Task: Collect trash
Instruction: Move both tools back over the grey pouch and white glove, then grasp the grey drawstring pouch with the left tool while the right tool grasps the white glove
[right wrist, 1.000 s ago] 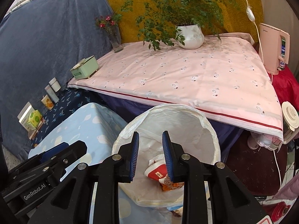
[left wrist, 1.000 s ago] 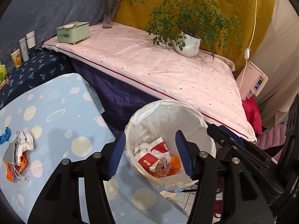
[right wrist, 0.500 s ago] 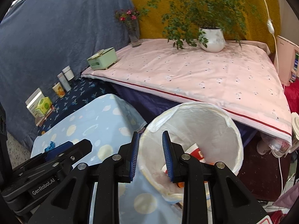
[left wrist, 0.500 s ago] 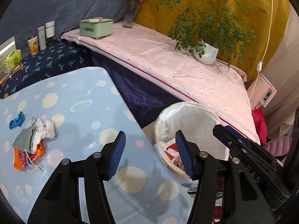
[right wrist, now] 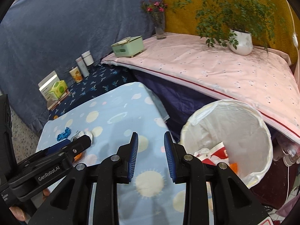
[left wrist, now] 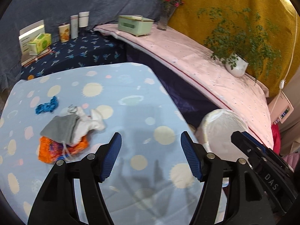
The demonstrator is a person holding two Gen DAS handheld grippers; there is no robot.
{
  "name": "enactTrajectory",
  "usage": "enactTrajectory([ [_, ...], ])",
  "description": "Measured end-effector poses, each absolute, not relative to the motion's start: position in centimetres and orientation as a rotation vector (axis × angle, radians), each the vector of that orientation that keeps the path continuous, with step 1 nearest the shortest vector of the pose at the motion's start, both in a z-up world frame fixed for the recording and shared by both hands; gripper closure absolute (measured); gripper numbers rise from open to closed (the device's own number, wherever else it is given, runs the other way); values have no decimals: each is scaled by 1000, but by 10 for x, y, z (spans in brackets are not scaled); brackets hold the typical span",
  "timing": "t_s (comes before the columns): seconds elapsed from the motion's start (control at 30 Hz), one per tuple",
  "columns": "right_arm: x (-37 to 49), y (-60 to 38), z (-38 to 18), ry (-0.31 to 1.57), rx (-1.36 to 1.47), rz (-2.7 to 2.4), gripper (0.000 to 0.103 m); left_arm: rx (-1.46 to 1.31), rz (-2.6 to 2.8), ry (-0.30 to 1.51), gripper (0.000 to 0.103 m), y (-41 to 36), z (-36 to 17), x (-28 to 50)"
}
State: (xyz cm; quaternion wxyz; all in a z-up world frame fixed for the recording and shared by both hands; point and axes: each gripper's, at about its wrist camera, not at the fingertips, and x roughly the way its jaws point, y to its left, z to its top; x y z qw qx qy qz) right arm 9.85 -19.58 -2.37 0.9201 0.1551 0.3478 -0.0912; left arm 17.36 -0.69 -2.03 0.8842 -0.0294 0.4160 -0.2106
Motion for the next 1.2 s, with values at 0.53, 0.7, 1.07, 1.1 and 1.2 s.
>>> enactTrajectory([
  [0.53,146,-113,-49,798,256,-60,74,-61,-284,926,43,83,-66,218],
  [0.7,165,-95,-64,832,252,-34,74,-47,-277,966,49,94,-84,236],
  [1.07,213,-58,-88,890,264,32,74,-58,-364,1028,99,100,-103,252],
  [1.1,216,-54,-90,895,263,38,74,-62,-370,1026,102,100,-102,252],
  [1.2,225,-43,-96,908,259,61,74,-72,-375,1010,102,105,-97,251],
])
